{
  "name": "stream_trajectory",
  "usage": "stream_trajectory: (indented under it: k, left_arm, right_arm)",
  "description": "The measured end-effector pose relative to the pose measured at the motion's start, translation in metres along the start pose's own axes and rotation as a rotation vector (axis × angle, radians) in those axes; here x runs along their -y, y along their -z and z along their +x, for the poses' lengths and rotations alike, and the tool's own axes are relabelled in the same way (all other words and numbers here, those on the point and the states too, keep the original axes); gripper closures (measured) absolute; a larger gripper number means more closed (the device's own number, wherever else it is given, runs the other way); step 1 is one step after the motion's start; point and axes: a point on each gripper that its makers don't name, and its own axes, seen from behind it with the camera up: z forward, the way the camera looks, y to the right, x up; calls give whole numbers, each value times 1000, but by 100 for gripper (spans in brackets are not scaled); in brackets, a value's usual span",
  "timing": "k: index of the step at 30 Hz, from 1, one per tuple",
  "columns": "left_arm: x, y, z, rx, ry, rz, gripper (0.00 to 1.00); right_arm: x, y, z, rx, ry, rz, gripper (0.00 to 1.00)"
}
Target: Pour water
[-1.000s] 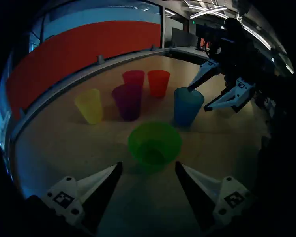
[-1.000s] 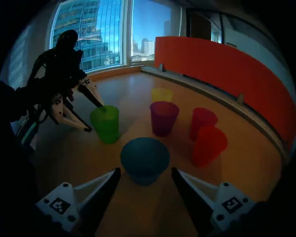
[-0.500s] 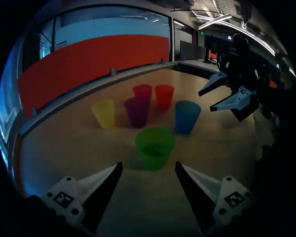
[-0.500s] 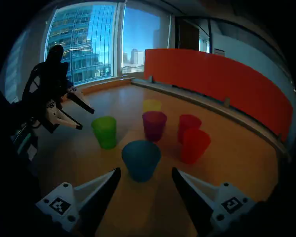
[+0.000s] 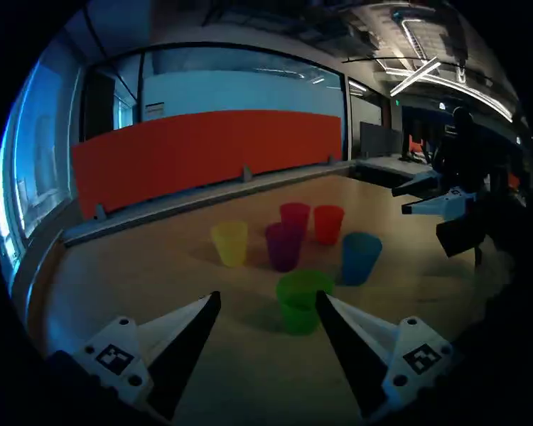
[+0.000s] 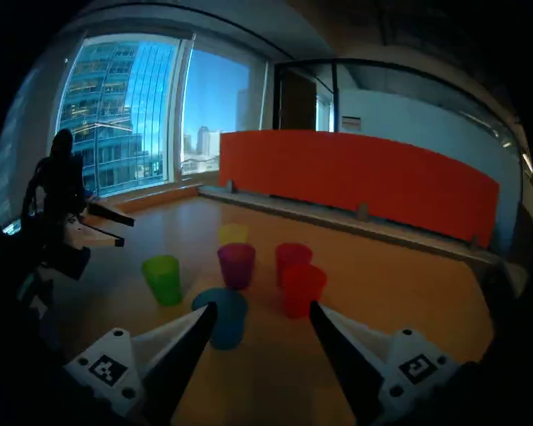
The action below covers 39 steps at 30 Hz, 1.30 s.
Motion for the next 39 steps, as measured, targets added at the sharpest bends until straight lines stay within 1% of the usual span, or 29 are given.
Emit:
stream_trajectory:
  k: [4,9,12,16,21,25,28,33,39]
  left_arm:
    - [12,5,16,-71,24,66,1]
    - [23,10,32,-145,33,135,1]
    - [28,14,43,-185,33,174,1]
    - [34,20,58,-241,43,222,1]
    - [40,25,76,-310,78,257,1]
    - [48,30,87,-360,112,283,1]
    - [53,32,93,-391,131,300,1]
    - [59,35,102,-432,142,321,1]
    - [65,34,101,-444,158,352,1]
  right_arm:
    - [-18,2,15,-61,-26,-68,0]
    - [-38,4,31,-126,-55,-148,0]
    - [-47,5,39,-155,-53,-191,0]
    - [-63,10,54,-213,-46,-267,0]
    - [-86,21,79,-304,-52,-367,0]
    - [-105,31,93,-367,-69,-440,0]
    - [-115,37,96,-390,-79,-483,0]
    - [-125,46,96,-417,-90,-541,0]
    - [-132,57,94,-447,-102,-603,0]
